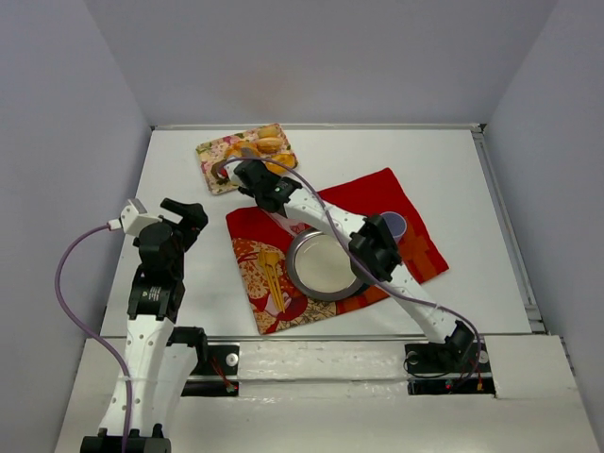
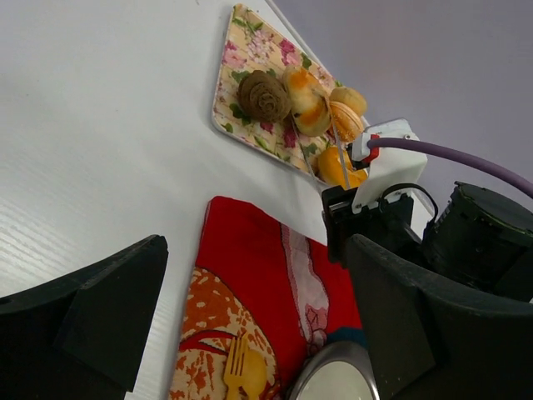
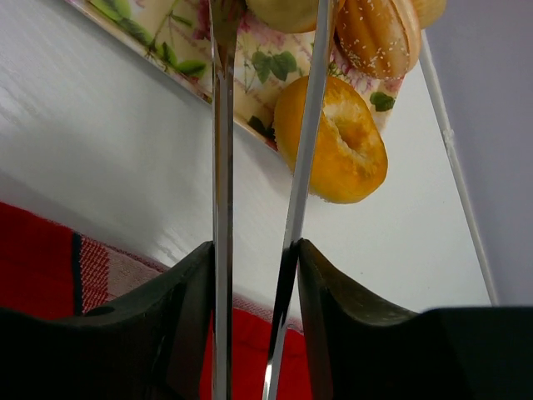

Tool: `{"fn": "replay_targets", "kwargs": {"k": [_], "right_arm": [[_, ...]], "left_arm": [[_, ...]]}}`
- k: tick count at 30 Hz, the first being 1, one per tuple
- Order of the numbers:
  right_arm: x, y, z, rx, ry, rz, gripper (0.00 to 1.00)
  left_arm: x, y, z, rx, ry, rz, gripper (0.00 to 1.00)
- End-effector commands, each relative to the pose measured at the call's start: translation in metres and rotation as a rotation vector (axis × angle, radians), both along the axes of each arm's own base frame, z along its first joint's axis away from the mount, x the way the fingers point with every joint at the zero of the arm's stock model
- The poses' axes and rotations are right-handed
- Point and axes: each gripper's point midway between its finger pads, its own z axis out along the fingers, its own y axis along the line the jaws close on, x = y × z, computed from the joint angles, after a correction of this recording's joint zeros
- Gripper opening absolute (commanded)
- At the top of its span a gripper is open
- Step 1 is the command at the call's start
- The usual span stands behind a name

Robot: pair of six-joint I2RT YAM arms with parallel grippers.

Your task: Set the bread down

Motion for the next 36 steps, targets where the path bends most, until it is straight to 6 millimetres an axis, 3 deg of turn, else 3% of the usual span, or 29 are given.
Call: {"fn": "replay_targets", "kwargs": {"k": [1, 4, 5, 7, 10, 12, 17, 19, 21, 22, 23, 25, 27, 28, 29, 30, 31, 32, 34, 35, 36], "right_arm": [[0.011, 0.016, 0.051, 0.116, -0.122, -0.010, 0.42], [0.008, 0.015, 0.058, 0.134, -0.121, -0.004, 0.35], [0.007, 0.015, 0.074, 0.165, -0.135, -0.002, 0.32], [-0.001, 0.019, 0.080, 0.180, -0.134, 0.013, 0.32], [-0.002, 0.017, 0.105, 0.220, -0.163, 0.013, 0.27], [-0.008, 0.022, 0.115, 0.242, -0.176, 0.024, 0.18], [-0.014, 0.014, 0.158, 0.306, -0.249, -0.006, 0.16], [-0.020, 0.015, 0.164, 0.320, -0.259, -0.004, 0.13], [-0.026, 0.014, 0.186, 0.386, -0.264, 0.006, 0.07], [-0.030, 0.016, 0.183, 0.393, -0.243, 0.026, 0.07], [-0.036, 0.012, 0.201, 0.438, -0.247, 0.029, 0.07], [-0.047, 0.009, 0.211, 0.461, -0.240, 0.039, 0.07], [-0.057, -0.013, 0.223, 0.480, -0.244, -0.008, 0.07], [-0.065, -0.026, 0.202, 0.432, -0.222, -0.055, 0.07], [-0.072, -0.037, 0.201, 0.455, -0.208, -0.091, 0.07], [-0.085, -0.059, 0.225, 0.505, -0.222, -0.119, 0.07], [-0.094, -0.073, 0.224, 0.520, -0.207, -0.150, 0.07], [-0.118, -0.097, 0.215, 0.549, -0.148, -0.196, 0.07], [-0.142, -0.120, 0.202, 0.588, -0.074, -0.237, 0.07], [-0.157, -0.123, 0.192, 0.651, -0.004, -0.237, 0.07], [-0.177, -0.141, 0.178, 0.660, 0.046, -0.233, 0.07]], "left_arm": [[0.002, -0.001, 0.009, 0.005, -0.049, -0.005, 0.99], [0.002, -0.001, 0.009, 0.005, -0.049, -0.003, 0.99], [0.002, 0.000, 0.009, 0.005, -0.049, -0.003, 0.99], [0.002, 0.000, 0.010, 0.005, -0.052, -0.003, 0.99], [0.002, -0.001, 0.010, 0.003, -0.050, -0.004, 0.99], [0.002, -0.001, 0.011, 0.003, -0.053, -0.003, 0.99], [0.001, -0.002, 0.012, 0.000, -0.058, -0.010, 0.99], [0.002, -0.002, 0.012, 0.000, -0.060, -0.008, 0.99], [0.002, -0.002, 0.012, 0.001, -0.058, -0.013, 0.99], [0.002, -0.003, 0.012, 0.000, -0.058, -0.015, 0.99], [0.002, -0.003, 0.011, 0.000, -0.055, -0.015, 0.99], [0.002, -0.003, 0.011, -0.001, -0.055, -0.014, 0.99], [0.002, -0.003, 0.011, -0.002, -0.055, -0.016, 0.99], [0.002, -0.003, 0.013, -0.002, -0.060, -0.016, 0.99], [0.001, -0.003, 0.013, -0.002, -0.060, -0.016, 0.99], [0.001, -0.003, 0.013, -0.004, -0.062, -0.017, 0.99], [0.001, -0.003, 0.013, -0.005, -0.062, -0.017, 0.99], [0.001, -0.004, 0.012, -0.004, -0.062, -0.020, 0.99], [0.001, -0.004, 0.013, -0.004, -0.065, -0.020, 0.99], [0.001, -0.005, 0.012, -0.005, -0.063, -0.024, 0.99], [0.001, -0.005, 0.013, -0.005, -0.066, -0.026, 0.99]]}}
